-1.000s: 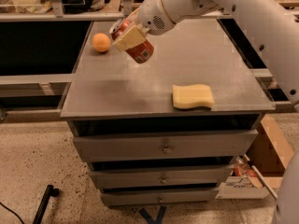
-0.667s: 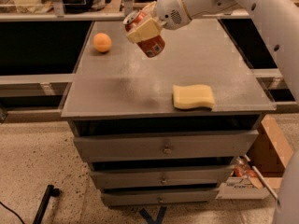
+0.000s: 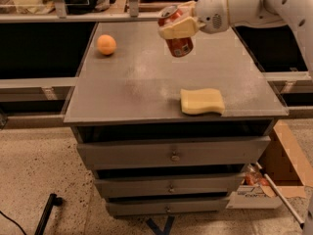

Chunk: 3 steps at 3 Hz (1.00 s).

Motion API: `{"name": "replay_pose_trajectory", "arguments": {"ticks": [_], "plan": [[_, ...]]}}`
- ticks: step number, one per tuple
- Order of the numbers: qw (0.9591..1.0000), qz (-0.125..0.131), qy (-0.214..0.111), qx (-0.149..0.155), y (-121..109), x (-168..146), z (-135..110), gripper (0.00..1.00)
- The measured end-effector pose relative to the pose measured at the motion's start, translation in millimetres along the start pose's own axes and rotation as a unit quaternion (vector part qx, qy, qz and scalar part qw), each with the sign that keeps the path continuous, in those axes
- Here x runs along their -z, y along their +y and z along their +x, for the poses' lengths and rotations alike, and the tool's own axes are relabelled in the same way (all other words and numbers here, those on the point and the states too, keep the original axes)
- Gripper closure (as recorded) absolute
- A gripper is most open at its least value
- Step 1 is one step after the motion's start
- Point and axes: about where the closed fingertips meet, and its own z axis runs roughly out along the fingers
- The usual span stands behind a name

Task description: Place coke can upright

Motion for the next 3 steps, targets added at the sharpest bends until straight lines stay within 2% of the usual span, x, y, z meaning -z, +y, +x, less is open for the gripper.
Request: {"name": "replay_pose_trajectory", "arguments": {"ticks": [1, 3], "plan": [[0.9987, 0.011, -0.05, -0.006, -2.7, 26.7, 11.5, 1.0], [0.9898, 0.018, -0.136, -0.039, -2.9, 69.9, 41.6, 1.0]]}}
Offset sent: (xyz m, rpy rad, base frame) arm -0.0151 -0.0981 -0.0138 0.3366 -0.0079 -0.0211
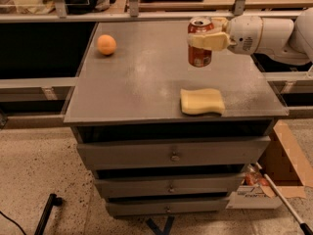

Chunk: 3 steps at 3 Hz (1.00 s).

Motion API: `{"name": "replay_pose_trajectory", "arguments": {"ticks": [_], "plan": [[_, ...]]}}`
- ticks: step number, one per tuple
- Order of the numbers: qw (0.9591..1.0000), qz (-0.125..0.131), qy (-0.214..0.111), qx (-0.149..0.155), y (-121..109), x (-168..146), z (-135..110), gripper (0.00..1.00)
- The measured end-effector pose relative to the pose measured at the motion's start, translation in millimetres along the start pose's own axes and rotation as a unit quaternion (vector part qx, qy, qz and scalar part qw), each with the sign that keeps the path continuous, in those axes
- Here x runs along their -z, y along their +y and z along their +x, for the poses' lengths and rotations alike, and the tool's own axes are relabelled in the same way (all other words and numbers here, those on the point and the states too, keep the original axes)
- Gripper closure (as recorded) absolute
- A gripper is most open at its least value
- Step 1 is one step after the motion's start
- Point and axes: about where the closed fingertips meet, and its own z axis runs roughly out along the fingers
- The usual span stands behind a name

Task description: Place coke can upright

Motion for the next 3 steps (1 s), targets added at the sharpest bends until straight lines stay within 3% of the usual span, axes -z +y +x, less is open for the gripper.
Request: {"name": "replay_pose_trajectory", "arguments": {"ticks": [3], "plan": [[0.9983, 0.032, 0.002, -0.049, -17.3, 44.8, 26.6, 1.0]]}}
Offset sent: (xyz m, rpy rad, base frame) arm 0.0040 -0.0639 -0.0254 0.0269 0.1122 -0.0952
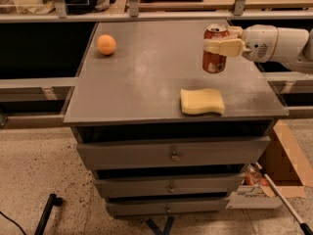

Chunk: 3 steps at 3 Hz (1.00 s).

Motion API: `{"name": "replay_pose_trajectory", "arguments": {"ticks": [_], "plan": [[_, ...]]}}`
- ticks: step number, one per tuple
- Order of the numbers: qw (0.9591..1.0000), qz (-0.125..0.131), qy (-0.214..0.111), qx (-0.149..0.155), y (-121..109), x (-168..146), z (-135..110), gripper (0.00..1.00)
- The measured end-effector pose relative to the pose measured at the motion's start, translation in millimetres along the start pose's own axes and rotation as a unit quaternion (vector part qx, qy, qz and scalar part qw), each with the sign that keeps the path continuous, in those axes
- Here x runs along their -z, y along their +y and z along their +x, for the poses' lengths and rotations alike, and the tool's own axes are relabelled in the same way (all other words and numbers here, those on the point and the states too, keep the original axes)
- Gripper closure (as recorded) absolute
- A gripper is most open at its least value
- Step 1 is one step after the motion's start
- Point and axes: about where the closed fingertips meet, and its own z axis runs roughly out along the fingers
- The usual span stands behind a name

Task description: Place coke can upright

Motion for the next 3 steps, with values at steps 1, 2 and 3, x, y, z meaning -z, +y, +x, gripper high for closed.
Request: {"name": "replay_pose_trajectory", "arguments": {"ticks": [1, 2, 3], "plan": [[0.9998, 0.015, -0.009, -0.003, -14.7, 7.5, 7.2, 1.0], [0.9995, 0.025, -0.021, -0.006, -27.2, 13.2, 17.0, 1.0], [0.9991, 0.031, -0.03, 0.003, -30.9, 15.6, 28.4, 0.81]]}}
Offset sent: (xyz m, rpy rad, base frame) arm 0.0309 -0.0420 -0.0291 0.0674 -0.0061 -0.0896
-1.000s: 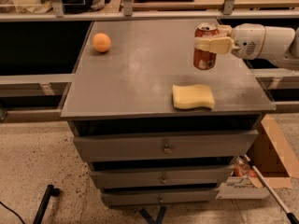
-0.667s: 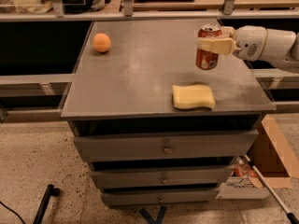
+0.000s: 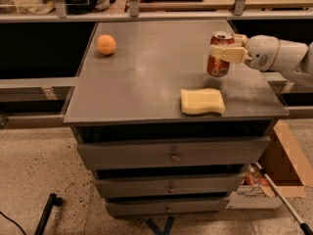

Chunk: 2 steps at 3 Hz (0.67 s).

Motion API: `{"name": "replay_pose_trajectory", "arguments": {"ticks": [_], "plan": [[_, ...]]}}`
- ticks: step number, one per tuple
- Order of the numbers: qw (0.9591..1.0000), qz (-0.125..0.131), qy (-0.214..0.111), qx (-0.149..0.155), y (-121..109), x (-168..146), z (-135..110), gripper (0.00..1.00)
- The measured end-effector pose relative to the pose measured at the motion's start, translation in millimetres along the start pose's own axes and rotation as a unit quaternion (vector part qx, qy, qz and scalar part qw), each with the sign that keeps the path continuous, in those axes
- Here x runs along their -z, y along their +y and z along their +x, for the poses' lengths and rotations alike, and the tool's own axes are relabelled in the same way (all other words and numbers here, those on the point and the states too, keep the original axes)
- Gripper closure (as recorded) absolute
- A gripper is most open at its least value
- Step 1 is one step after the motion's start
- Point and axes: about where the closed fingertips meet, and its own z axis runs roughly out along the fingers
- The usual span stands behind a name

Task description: Place coke can upright

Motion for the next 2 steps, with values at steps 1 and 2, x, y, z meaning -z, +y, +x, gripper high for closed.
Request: {"name": "replay_pose_trajectory", "arguments": {"ticks": [1, 2], "plan": [[1.0, 0.003, -0.005, 0.008, 1.7, 1.7, 7.9, 0.58], [0.9999, 0.006, -0.006, 0.009, 4.9, 4.9, 12.7, 0.35]]}}
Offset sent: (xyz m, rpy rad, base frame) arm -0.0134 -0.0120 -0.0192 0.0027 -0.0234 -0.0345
